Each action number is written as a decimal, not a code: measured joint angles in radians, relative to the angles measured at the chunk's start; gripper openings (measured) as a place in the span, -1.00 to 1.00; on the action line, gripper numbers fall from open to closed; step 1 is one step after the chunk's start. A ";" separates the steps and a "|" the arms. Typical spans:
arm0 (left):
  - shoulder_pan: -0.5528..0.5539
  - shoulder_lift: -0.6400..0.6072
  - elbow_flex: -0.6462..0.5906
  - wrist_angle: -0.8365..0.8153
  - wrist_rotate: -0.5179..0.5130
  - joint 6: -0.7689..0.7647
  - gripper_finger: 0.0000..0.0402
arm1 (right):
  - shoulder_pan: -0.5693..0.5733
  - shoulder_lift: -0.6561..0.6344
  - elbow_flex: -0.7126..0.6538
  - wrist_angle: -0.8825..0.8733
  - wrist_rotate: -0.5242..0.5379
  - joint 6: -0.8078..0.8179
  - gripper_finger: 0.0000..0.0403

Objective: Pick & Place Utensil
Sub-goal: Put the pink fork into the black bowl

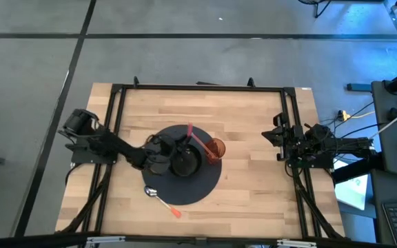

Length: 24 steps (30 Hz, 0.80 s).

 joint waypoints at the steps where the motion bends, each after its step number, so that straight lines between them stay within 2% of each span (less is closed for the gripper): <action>1: 0.002 0.022 0.021 -0.007 0.001 0.016 -0.77 | 0.000 0.000 0.000 0.000 0.000 0.001 -0.96; 8: 0.001 0.132 0.133 -0.114 -0.001 0.039 -0.79 | 0.000 0.000 0.000 0.000 0.000 0.007 -0.96; 10: 0.001 0.146 0.153 -0.158 -0.013 0.028 -0.84 | 0.000 0.000 0.000 0.000 0.000 0.008 -0.96; 15: -0.009 0.151 0.158 -0.254 -0.063 -0.037 -0.99 | 0.000 0.000 0.000 -0.004 -0.001 0.008 -0.96; 24: -0.022 0.151 0.158 -0.293 -0.069 -0.080 -1.00 | 0.000 0.000 0.000 -0.005 0.000 0.010 -0.96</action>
